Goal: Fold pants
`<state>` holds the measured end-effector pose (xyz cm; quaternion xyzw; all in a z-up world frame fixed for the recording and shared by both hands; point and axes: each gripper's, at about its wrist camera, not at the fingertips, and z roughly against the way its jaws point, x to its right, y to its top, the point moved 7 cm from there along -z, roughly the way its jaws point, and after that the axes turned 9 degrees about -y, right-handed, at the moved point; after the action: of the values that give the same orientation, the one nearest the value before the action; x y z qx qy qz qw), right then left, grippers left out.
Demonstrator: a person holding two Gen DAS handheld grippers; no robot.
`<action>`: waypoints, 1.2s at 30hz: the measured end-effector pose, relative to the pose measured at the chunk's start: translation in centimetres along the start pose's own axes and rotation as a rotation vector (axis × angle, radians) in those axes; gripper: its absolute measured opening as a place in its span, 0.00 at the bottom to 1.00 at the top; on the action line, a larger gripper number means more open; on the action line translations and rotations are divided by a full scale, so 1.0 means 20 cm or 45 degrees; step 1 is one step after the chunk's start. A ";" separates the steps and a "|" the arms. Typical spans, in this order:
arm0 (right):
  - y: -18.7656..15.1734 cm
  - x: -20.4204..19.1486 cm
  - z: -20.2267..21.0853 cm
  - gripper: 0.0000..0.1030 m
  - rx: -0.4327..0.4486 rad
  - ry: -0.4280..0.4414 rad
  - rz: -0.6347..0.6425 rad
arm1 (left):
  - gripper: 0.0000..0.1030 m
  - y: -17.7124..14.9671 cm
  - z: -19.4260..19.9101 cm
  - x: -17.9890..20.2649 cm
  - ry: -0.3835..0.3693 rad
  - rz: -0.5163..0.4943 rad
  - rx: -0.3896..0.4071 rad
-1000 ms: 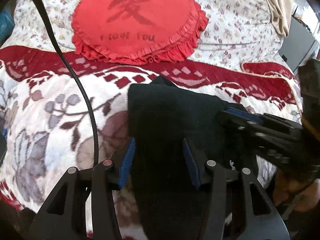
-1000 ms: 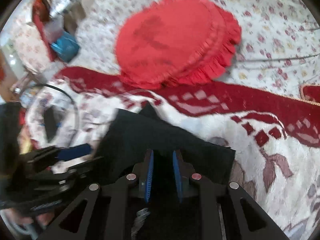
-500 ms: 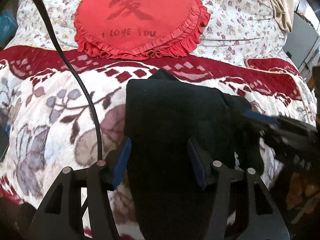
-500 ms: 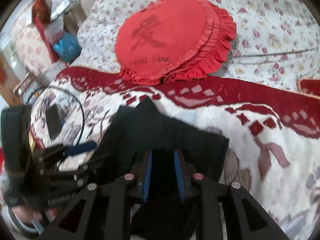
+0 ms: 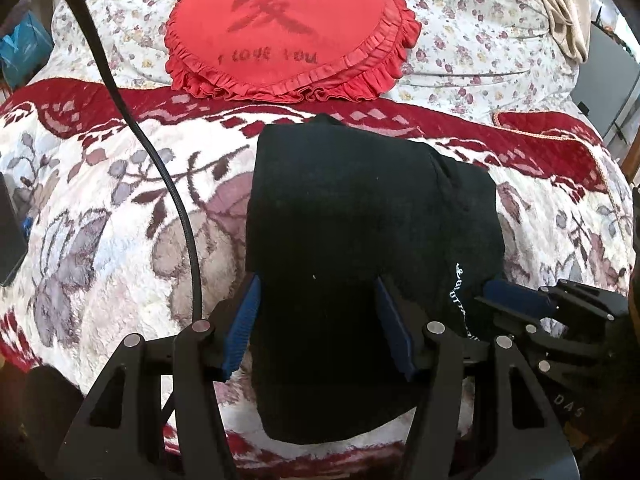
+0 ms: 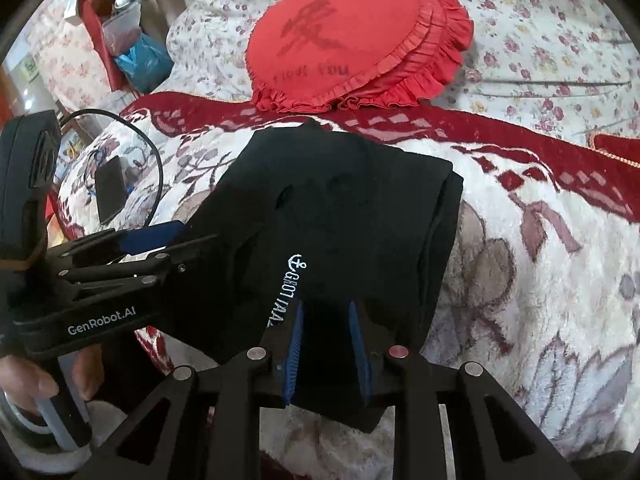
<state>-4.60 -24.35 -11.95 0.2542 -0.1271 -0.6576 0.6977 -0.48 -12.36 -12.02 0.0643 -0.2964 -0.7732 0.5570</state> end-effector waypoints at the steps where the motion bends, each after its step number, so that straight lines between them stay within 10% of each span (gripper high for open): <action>1: 0.00 0.00 0.00 0.22 -0.006 -0.003 0.007 | 0.58 0.00 0.00 0.00 0.003 0.000 0.002; 18: 0.13 0.23 0.00 0.61 0.007 0.006 -0.300 | 0.58 0.07 0.09 -0.10 -0.111 0.074 0.017; 32: 0.13 0.27 -0.16 0.67 -0.005 0.193 -0.383 | 0.74 0.05 -0.12 -0.16 -0.342 0.199 -0.091; 36: 0.15 0.21 -0.12 0.29 0.054 0.205 -0.289 | 0.63 0.06 -0.14 -0.12 -0.352 0.216 -0.063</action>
<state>-0.36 -27.92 -12.97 0.3334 -0.0549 -0.7070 0.6212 2.65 -11.53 -14.18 -0.0816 -0.3556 -0.7319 0.5755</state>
